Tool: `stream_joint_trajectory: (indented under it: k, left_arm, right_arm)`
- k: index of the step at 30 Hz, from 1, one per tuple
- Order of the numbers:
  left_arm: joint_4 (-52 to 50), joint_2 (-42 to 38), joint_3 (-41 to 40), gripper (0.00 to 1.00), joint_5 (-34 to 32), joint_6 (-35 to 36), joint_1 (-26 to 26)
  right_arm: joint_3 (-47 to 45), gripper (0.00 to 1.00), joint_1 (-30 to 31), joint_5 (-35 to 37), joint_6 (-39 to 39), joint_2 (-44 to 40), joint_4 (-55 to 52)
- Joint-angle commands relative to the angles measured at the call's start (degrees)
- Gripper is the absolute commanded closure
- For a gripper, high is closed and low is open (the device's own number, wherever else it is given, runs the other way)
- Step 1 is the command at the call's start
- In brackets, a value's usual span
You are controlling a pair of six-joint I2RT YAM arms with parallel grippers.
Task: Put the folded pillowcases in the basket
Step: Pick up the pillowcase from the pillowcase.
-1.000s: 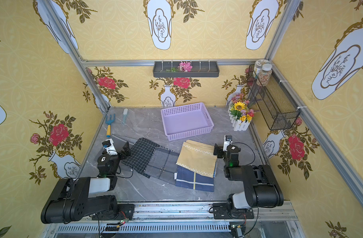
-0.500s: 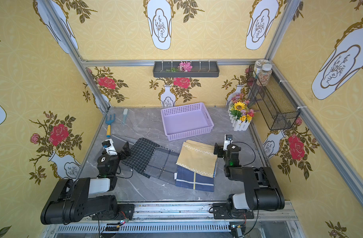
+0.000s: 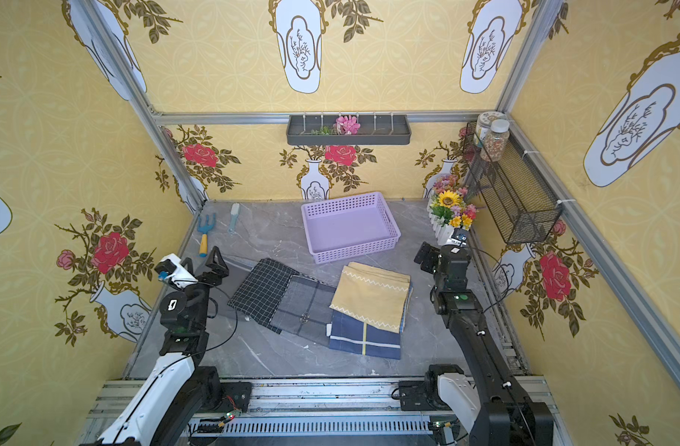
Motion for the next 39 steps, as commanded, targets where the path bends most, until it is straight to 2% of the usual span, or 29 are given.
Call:
stream_joint_trajectory:
  k: [1, 6, 8, 11, 15, 21, 27, 34, 39]
  left_arm:
    - [-17.71, -2.1, 3.28, 0.0, -1.47, -10.83, 0.09]
    - [-21.36, -0.77, 6.52, 0.0, 12.72, -10.78, 0.05]
    - [-19.23, 0.4, 6.4, 0.0, 19.8, -11.03, 0.04]
    - [-16.1, 3.12, 6.56, 0.0, 26.85, -13.13, -0.5]
    - [-15.47, 6.89, 8.48, 0.0, 27.72, -14.02, -4.8]
    - [-13.32, 17.72, 13.21, 0.0, 23.72, -14.37, -18.89]
    - [-8.87, 28.87, 16.64, 0.0, 20.63, -14.13, -29.0]
    - [-0.18, 34.58, 14.15, 0.0, 21.42, -13.2, -32.65]
    - [0.2, 34.61, 13.54, 0.0, 22.8, -10.82, -33.81]
  right_arm:
    - [2.17, 0.03, 0.02, -6.48, 6.71, 0.06, -14.91]
    - [0.86, 0.03, 0.03, -16.92, 8.58, 0.65, -16.83]
    - [0.2, 0.03, 0.08, -19.81, 9.03, 1.66, -17.49]
    - [-0.28, 0.03, 0.59, -22.95, 9.55, 4.34, -18.73]
    - [0.87, 0.03, 2.14, -22.82, 10.58, 7.86, -22.69]
    - [2.2, 0.03, 4.33, -19.74, 10.58, 10.77, -28.05]
    - [1.13, 0.03, 4.79, -19.74, 11.06, 11.27, -28.82]
    - [0.27, 0.0, 4.97, -20.82, 10.93, 13.38, -28.46]
    - [-0.64, 0.05, 5.74, -21.29, 11.48, 14.73, -27.2]
